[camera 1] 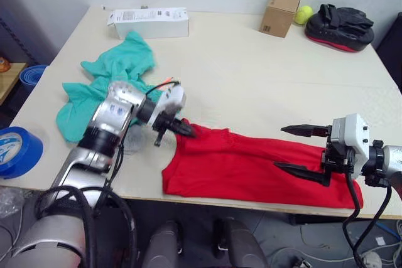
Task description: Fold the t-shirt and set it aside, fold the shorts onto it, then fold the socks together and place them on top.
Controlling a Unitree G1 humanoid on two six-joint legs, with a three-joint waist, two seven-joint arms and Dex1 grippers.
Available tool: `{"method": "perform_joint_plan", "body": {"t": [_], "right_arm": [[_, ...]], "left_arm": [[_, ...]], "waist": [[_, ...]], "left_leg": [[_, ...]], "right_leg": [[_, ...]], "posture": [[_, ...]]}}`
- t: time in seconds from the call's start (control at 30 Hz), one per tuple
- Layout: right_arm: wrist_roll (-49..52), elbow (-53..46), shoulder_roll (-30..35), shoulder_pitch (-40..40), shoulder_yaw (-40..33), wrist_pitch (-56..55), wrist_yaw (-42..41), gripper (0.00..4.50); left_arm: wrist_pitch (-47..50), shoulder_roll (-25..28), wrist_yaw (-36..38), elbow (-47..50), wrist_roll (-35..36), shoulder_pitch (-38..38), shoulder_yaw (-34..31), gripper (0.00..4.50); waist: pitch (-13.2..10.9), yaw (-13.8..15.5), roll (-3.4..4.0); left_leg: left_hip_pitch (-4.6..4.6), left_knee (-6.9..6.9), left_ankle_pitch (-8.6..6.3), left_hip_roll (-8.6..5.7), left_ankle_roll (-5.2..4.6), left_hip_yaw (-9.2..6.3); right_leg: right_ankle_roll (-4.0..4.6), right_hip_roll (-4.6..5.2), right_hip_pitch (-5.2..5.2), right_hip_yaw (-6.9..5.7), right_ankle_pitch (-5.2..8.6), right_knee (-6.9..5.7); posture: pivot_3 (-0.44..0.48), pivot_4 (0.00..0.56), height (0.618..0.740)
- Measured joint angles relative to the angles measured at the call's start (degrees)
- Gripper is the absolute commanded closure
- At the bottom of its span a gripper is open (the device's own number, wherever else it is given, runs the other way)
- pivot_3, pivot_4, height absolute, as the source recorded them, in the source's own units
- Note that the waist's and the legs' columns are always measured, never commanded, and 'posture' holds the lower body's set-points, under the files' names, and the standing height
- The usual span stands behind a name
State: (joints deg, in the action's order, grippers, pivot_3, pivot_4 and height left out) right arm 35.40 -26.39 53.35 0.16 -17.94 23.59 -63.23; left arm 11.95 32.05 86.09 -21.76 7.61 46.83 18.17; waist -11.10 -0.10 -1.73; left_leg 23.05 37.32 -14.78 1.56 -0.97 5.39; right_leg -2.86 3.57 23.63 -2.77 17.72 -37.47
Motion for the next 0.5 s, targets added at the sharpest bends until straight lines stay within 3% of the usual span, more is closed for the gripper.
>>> {"method": "perform_joint_plan", "body": {"t": [0.2, 0.5], "right_arm": [[-0.94, 1.26, 0.0, -1.22, 0.7, -1.01, -1.26, 0.0], [-2.47, 1.95, -0.01, -0.89, 1.99, -2.42, -2.45, 0.0]], "left_arm": [[-6.79, 0.5, -0.1, 10.89, 1.54, -5.26, 0.47, 4.49], [-27.77, 3.9, -0.11, 10.09, -3.74, -8.55, 3.7, 4.49]], "waist": [[0.01, 0.38, 0.02], [0.01, 0.04, 0.02]], "left_leg": [[0.0, 0.05, 0.03, -0.04, -0.15, -0.03], [-0.04, 0.01, 0.03, -0.02, -0.13, -0.02]], "right_leg": [[0.01, 0.09, -0.13, -0.04, -0.06, 0.12], [0.02, 0.01, -0.1, -0.06, -0.05, 0.07]], "posture": [[0.0, 0.15, 0.74], [0.0, 0.15, 0.74]]}}
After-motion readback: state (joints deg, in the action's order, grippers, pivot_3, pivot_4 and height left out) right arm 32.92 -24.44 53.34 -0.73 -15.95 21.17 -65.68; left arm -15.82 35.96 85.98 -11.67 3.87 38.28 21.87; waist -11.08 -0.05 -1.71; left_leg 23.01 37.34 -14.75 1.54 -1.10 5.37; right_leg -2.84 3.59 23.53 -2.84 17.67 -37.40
